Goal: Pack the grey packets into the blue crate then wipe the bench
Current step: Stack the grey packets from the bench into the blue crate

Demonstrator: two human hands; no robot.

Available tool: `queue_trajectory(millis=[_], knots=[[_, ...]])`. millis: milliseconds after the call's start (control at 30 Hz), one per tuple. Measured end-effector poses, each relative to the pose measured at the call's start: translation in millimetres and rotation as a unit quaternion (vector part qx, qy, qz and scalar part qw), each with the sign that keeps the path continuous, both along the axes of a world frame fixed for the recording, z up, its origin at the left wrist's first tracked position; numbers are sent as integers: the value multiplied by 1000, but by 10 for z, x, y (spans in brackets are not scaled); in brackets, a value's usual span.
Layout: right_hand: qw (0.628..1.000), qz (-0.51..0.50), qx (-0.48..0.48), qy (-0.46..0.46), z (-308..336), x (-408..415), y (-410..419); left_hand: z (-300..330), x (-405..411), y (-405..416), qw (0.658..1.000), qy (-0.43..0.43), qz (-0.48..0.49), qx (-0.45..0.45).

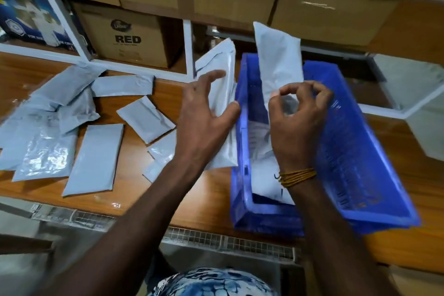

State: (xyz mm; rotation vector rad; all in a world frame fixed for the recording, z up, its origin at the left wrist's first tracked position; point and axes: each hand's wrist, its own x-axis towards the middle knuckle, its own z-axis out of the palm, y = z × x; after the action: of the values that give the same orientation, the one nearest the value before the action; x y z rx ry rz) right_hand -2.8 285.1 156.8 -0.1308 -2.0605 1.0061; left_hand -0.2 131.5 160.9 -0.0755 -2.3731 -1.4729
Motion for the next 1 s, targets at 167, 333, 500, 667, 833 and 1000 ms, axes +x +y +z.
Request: queue_trajectory(millis=[167,333,500,667,833,1000], knots=[[996,-68,7,-49,64,-92,664,112,-203,697,999,-10,-22,-27],[971,-127,35,-202,-254,-276,1160,-33,-483,1285,983,-98,-42,-147],[910,-117,34,-396,-741,-525,1308,-533,-752,1545,922,-263,-72,-274],[842,-67,115,-522,-1114,-546,1334,-966,-772,1611,880,-325,-92,-333],[782,12,138,-608,-1294,-568,1364,-1293,-834,1672,821,-377,-129,-408],[784,44,131,-606,-1357,-605,1380,-1565,-1093,1679,812,-366,-171,-422]])
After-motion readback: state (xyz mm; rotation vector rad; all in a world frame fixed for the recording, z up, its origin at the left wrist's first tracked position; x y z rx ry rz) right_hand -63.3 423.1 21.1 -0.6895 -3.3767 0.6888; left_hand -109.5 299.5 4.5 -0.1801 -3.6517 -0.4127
